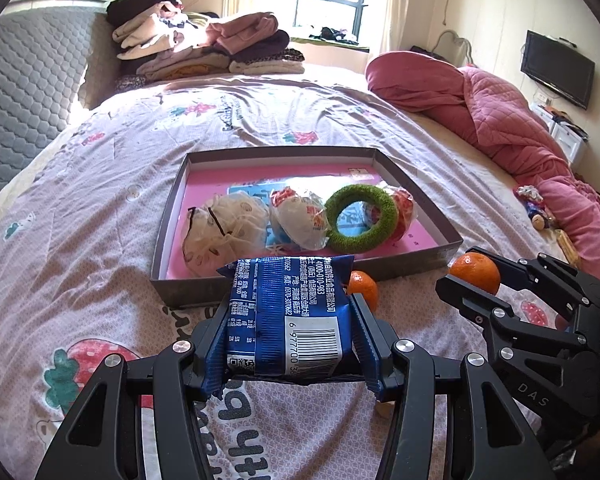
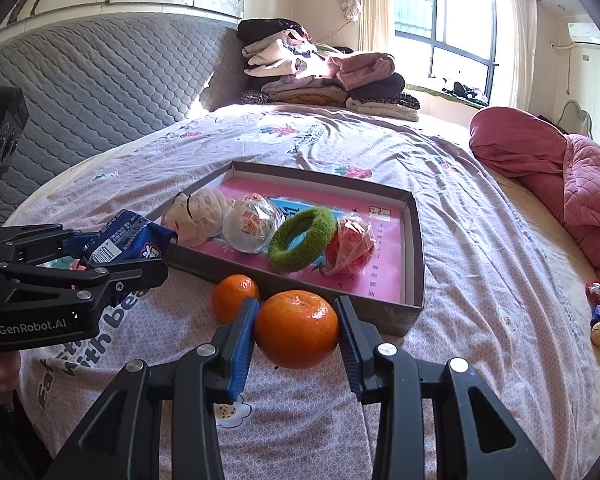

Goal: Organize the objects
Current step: 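Lift and carry blue packet and orange over the pink tray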

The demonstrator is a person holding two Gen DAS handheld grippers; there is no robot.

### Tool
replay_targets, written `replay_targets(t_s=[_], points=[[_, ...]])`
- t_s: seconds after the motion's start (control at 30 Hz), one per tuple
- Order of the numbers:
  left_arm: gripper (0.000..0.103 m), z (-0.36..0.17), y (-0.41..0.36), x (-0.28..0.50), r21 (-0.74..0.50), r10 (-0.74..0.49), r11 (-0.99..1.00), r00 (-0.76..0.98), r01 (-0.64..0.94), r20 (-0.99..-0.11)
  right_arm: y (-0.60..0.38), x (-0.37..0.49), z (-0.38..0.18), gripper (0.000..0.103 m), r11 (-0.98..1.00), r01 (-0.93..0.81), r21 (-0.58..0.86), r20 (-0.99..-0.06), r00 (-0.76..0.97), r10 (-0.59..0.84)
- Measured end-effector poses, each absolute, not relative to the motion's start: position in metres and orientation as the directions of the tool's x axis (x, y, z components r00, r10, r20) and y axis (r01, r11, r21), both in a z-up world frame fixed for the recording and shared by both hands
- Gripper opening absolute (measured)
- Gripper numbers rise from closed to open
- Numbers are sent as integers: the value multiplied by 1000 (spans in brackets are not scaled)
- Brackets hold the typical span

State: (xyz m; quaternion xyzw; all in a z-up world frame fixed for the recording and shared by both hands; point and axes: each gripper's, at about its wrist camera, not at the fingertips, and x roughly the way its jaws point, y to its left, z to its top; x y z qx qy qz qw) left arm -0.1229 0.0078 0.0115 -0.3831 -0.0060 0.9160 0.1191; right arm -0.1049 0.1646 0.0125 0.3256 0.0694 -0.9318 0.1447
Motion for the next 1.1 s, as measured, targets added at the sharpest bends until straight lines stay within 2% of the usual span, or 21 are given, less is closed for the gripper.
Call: replay_targets(t_s=[1.1], points=[[56, 55, -23, -164, -91, 197, -980, -753, -180, -628, 172, -133, 69, 39, -961, 261, -95, -518, -837, -176]])
